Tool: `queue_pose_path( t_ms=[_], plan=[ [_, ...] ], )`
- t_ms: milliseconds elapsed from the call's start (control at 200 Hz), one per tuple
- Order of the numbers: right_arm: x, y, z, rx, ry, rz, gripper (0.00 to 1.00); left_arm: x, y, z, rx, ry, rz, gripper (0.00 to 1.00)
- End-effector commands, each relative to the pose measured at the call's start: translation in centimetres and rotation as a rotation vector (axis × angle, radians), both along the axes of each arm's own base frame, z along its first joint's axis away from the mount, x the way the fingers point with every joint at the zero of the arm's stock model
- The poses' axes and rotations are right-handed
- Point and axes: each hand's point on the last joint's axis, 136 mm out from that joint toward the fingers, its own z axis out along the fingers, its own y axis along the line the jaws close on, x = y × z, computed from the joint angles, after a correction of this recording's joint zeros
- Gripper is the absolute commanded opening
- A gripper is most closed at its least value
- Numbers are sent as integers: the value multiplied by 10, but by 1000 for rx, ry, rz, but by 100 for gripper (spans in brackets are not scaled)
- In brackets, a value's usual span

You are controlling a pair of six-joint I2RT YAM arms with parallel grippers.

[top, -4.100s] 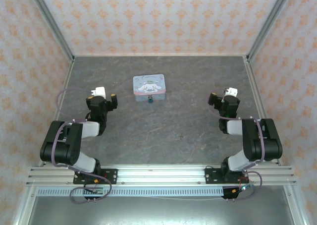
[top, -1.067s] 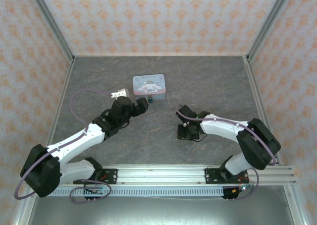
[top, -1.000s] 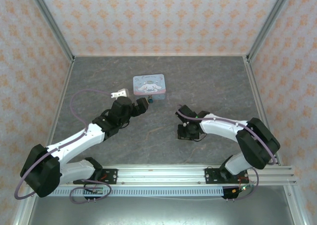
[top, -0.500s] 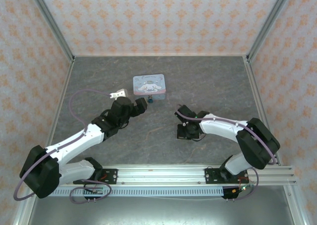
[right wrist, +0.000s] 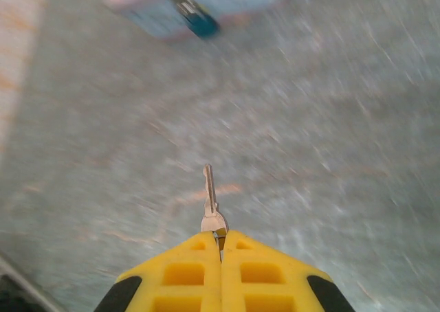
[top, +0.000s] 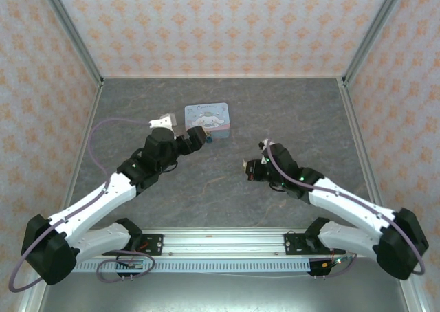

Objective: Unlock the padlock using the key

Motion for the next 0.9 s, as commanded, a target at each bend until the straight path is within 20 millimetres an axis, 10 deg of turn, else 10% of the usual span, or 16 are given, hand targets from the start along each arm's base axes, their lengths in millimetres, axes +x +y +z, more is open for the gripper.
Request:
queue_pose_path(
  t_ms=[0, 325, 896],
  plan=[
    [12, 10, 65, 190, -228, 13, 0, -9, -37, 54, -151, -105, -189, 99],
    [-3, 21, 155, 316, -493, 151, 0, -38, -105, 125, -308, -192, -594, 81],
    [-5, 35, 174, 354, -499, 213, 0, -42, -132, 105, -281, -138, -663, 51]
  ],
)
